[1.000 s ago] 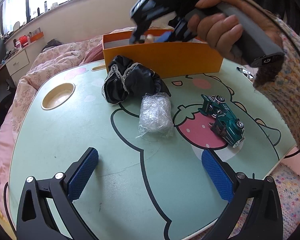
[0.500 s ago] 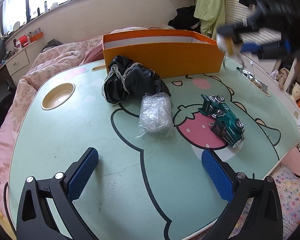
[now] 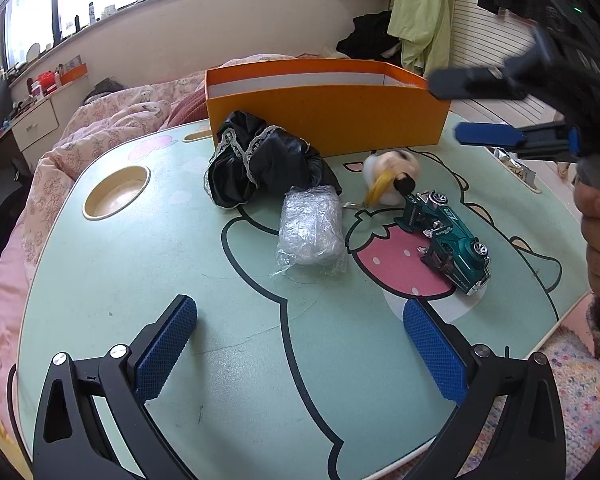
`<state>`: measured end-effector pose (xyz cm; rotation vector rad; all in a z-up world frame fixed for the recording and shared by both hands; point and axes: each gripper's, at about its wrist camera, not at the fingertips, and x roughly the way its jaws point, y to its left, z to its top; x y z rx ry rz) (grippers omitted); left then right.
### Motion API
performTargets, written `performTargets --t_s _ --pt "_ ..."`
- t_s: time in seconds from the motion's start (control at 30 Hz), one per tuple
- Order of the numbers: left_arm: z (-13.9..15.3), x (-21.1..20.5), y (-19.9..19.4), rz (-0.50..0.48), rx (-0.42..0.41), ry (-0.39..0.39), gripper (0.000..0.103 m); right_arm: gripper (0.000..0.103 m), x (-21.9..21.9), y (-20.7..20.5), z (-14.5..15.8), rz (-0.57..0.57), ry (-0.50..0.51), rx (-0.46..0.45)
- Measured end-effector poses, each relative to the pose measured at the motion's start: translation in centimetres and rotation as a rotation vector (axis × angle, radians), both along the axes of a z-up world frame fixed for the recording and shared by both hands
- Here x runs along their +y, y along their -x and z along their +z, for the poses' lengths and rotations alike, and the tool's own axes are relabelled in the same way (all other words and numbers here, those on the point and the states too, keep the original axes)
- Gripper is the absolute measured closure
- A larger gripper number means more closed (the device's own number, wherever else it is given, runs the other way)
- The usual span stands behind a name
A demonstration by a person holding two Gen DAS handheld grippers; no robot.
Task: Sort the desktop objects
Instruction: 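Lower the figurine onto the table beside the green car, open right gripper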
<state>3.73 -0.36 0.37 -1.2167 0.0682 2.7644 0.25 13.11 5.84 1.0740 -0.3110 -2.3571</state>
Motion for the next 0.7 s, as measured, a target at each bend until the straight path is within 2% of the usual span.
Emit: performTargets --t_s 0.13,0.23,0.3,0.33,0.37,0.4,0.7 --pt "0.0 0.0 0.0 0.0 0.0 0.0 0.0 0.023 0.3 -3.2 -1.2 -0.026 -0.188 0.07" --pt "0.0 0.0 0.0 0.0 0.0 0.0 0.0 0.023 0.8 -4.6 -2.9 -0.043 -0.248 0.065" --pt "0.0 0.0 0.0 0.0 0.0 0.0 0.0 0.017 0.9 -4.7 -4.4 -0.033 -0.265 0.041" --pt "0.0 0.0 0.0 0.0 0.001 0.001 0.0 0.011 0.6 -4.9 -4.9 -0.041 -0.299 0.062" --pt "0.0 0.0 0.0 0.0 0.001 0.003 0.0 0.0 0.1 -4.9 -5.3 -0.051 -0.361 0.074" --pt "0.0 0.0 -0.1 0.0 0.001 0.003 0.0 0.0 -0.5 -5.0 -5.5 -0.052 -0.409 0.081" --pt "0.0 0.0 -0.1 0.0 0.0 0.002 0.0 0.0 0.1 -5.0 -5.8 -0.021 -0.409 0.089"
